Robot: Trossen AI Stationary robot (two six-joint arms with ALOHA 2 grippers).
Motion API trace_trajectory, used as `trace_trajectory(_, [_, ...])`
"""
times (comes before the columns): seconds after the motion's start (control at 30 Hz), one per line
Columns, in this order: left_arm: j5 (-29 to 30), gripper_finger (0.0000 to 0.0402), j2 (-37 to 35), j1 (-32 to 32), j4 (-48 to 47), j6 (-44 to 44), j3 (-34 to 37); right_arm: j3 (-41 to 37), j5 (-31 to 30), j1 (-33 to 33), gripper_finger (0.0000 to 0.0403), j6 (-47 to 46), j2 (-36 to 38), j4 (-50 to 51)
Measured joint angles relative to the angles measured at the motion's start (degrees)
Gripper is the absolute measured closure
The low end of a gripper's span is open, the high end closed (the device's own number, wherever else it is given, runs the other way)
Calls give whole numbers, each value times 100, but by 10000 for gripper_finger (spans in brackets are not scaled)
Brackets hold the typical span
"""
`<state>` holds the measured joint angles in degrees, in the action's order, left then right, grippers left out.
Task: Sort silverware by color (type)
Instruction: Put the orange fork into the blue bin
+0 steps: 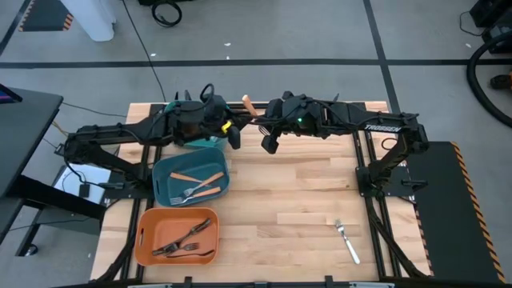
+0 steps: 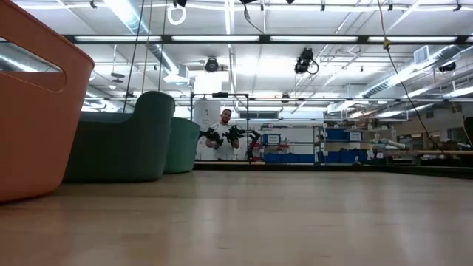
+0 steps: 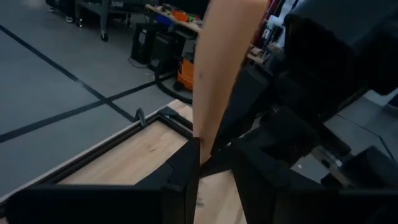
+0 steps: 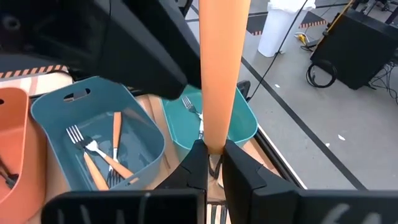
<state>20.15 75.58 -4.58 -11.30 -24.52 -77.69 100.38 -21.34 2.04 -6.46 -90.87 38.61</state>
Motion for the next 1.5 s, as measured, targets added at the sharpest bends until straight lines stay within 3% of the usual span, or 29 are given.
trace_trajectory(0.37, [-24, 305, 134, -275, 452, 23, -2, 0, 113, 2, 373, -158, 2, 5])
trace_trajectory(0.6, [-5, 350, 180, -221, 706, 456, -2, 0, 136, 2, 378, -154, 9, -3])
trace_trajectory(1.0, [-73, 350, 171, -181, 752, 1020, -2, -1, 441, -53, 374, -126, 11, -100])
trace_trajectory(1.2, [-24, 350, 38, -39, -114, 1411, -4, 0, 495, -245, 338, -160, 9, 334])
trace_trajectory(1.5, [-43, 350, -558, 480, -2745, 1266, -4, -2, 483, -568, 291, -1221, 7, 1537])
